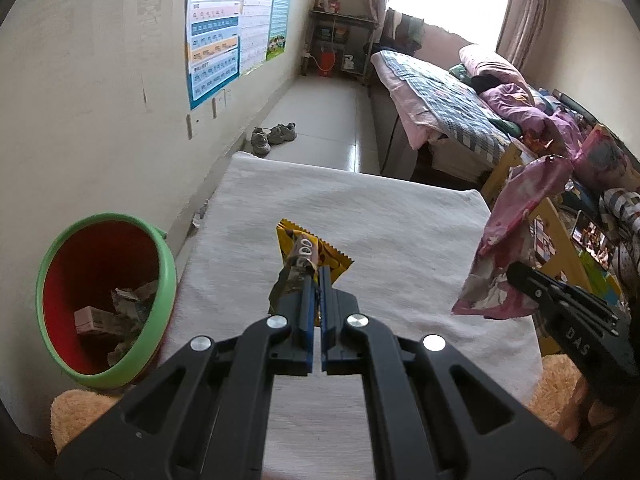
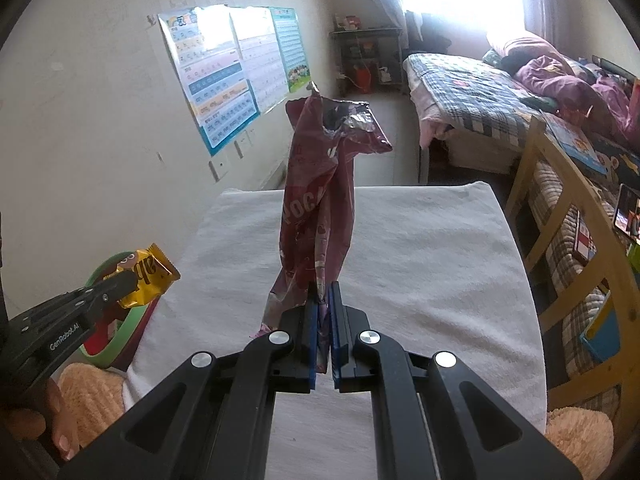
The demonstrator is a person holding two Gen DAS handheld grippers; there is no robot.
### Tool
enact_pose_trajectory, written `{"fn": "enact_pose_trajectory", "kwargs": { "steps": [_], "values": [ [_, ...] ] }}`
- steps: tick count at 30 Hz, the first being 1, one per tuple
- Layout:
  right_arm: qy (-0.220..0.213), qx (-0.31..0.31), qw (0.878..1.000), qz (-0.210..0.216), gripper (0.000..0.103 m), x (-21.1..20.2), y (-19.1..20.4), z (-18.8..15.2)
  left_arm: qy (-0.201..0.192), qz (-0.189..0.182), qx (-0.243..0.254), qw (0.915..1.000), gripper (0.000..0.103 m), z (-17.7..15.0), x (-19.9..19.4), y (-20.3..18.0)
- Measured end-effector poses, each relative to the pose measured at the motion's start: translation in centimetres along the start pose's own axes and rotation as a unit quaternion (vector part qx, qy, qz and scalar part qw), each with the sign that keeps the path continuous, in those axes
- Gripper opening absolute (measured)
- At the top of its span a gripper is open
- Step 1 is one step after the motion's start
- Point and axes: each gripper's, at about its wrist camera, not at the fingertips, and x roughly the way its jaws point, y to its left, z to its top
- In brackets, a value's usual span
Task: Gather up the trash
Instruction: 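Carry the yellow wrapper with the left tool while the right tool carries the pink wrapper toward the bin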
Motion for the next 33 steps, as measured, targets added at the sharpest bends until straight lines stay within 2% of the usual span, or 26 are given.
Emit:
{"fn": "enact_pose_trajectory", "kwargs": {
  "steps": [16,33],
  "values": [
    [0.004,-0.039,0.999,0.023,0.005,0.7,3.6,0.9,-0.003,0.022,-0.014,0.9997,0.001,-0.1,-0.2,2.5],
    [0.013,-0.062,0.997,0.033,0.005,1.6,5.2,0.9,-0.011,0.033,-0.035,0.9988,0.001,0.0,-0.7,4.9]
  ]
}}
